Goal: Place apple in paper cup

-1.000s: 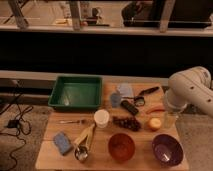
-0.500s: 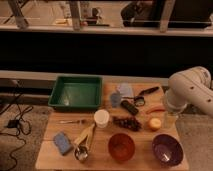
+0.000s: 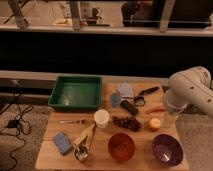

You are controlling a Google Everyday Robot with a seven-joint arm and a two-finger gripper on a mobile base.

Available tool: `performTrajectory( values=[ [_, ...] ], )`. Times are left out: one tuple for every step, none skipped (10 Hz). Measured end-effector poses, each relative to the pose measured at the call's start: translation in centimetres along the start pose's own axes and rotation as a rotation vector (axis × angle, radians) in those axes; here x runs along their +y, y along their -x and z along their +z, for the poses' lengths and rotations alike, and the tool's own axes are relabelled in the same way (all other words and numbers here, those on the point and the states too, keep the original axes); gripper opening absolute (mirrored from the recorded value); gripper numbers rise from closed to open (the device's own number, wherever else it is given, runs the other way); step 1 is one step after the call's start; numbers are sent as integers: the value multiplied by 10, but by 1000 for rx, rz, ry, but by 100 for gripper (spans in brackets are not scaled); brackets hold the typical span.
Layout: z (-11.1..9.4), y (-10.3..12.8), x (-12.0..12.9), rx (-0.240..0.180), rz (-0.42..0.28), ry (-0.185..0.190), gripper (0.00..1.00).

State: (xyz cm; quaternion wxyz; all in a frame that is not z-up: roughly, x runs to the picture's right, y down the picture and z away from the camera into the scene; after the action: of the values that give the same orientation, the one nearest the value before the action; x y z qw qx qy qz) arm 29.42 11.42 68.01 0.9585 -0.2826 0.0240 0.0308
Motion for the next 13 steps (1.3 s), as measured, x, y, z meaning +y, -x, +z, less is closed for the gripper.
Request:
performTrajectory(
  values=[
    [0, 0, 0, 0, 0, 0, 80],
    [0, 0, -1, 0, 1, -1, 80],
    [0, 0, -1, 0, 3, -1, 80],
    [0, 0, -2, -1, 5, -1, 80],
    [0, -1, -2, -1, 8, 1, 80],
    [0, -2, -2, -1, 11, 1, 80],
    [0, -2, -2, -3, 15, 3, 80],
    [0, -2, -2, -5, 19, 5, 80],
    [1, -3, -2, -7, 24, 8, 80],
    [1, -3, -4, -11, 29, 8, 80],
    [1, -4, -4, -15, 34, 11, 80],
    [2, -5, -7, -28, 48, 12, 80],
    [2, -6, -8, -36, 52, 14, 80]
  ],
)
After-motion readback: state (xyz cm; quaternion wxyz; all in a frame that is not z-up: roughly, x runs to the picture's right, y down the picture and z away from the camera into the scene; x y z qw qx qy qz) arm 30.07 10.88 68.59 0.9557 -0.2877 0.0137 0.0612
